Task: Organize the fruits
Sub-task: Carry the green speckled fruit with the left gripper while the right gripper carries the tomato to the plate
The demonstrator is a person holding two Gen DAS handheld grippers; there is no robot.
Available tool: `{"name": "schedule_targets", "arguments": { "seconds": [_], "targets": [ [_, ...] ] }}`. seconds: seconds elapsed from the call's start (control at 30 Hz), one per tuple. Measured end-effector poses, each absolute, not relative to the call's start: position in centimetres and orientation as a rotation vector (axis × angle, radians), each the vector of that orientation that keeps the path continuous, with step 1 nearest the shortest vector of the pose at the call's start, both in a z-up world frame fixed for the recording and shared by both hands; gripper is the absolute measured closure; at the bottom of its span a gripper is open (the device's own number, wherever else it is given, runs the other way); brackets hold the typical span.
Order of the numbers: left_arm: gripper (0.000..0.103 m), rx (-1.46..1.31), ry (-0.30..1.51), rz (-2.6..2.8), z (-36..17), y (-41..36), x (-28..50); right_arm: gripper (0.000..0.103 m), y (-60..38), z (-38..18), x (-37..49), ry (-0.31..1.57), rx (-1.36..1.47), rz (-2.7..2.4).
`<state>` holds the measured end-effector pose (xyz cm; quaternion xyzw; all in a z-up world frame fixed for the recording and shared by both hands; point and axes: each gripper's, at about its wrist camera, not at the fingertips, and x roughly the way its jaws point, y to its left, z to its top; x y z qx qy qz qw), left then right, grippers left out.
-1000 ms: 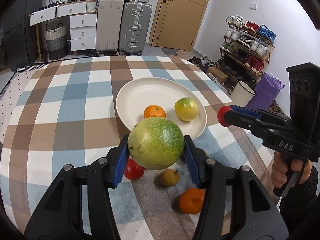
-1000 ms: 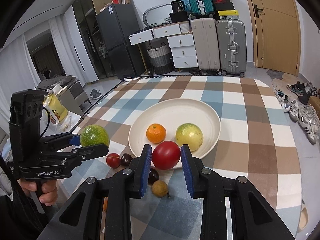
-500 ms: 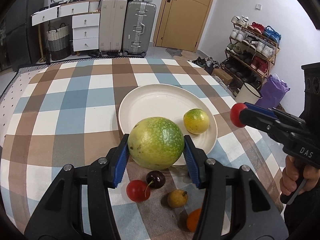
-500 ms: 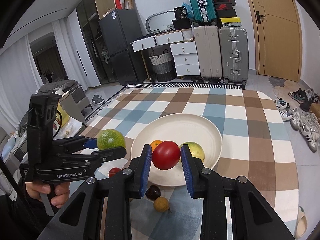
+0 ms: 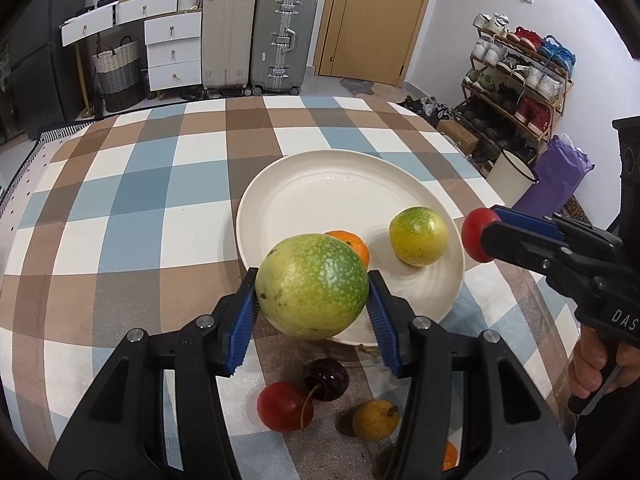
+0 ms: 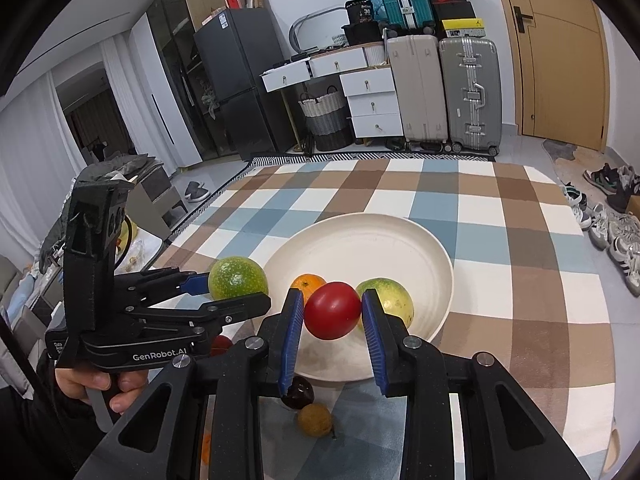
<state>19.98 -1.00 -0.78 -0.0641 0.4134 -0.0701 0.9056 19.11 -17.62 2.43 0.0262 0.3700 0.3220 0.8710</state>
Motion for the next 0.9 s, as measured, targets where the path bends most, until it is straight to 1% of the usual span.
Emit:
{"name": "schedule_targets", "arguments": {
  "seconds": [0.3,0.6,0.9],
  "targets": [
    [0.054,-0.122,0.889,-0.133,-2.0,-0.9,21.4,0.073,-16.4,0.2,20.3,0.822,0.056,0.683],
    [0.054,-0.091,0.887,-0.109,-2.3,-0.8,22.6,0.073,-14.8,-1.3,21.2,0.865,0.030,0.701],
    [0.054,-0.110,0.878,-0.111,-2.1,-0.2,23.5,0.073,-14.4,-1.4,21.8,0.846,0.000,0.678]
  ]
}}
